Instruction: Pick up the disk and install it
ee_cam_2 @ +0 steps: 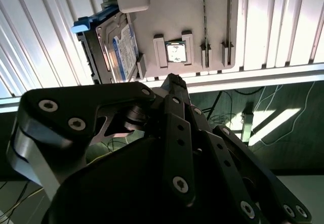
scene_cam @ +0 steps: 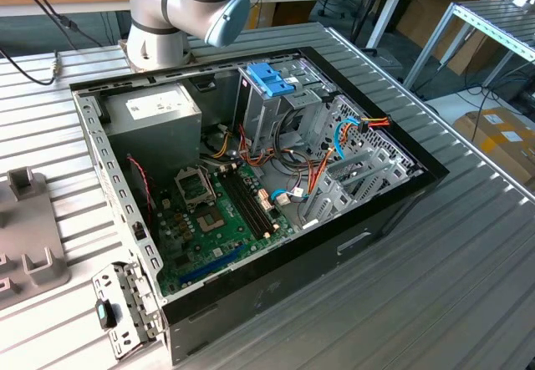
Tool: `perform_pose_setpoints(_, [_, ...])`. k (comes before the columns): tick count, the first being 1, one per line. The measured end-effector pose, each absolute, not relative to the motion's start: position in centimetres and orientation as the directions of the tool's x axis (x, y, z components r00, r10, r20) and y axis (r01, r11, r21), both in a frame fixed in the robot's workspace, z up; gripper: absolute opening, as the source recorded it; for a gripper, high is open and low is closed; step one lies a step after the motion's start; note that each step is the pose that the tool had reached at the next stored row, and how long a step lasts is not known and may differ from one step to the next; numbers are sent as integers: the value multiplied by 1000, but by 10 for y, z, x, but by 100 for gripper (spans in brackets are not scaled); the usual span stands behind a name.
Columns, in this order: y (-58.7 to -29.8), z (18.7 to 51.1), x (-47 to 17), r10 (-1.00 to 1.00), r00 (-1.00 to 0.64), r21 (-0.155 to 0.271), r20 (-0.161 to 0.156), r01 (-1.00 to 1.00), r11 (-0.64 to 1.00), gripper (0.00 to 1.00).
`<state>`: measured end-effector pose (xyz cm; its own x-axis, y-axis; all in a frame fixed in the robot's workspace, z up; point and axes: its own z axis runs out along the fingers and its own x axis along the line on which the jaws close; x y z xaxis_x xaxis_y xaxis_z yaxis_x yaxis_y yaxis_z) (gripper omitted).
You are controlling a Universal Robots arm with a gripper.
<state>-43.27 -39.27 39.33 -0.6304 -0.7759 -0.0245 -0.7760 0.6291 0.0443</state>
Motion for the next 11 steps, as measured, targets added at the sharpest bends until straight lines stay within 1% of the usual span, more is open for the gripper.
perform_pose_setpoints(11, [-393, 393, -433, -795, -607, 44, -24, -795, 605, 11])
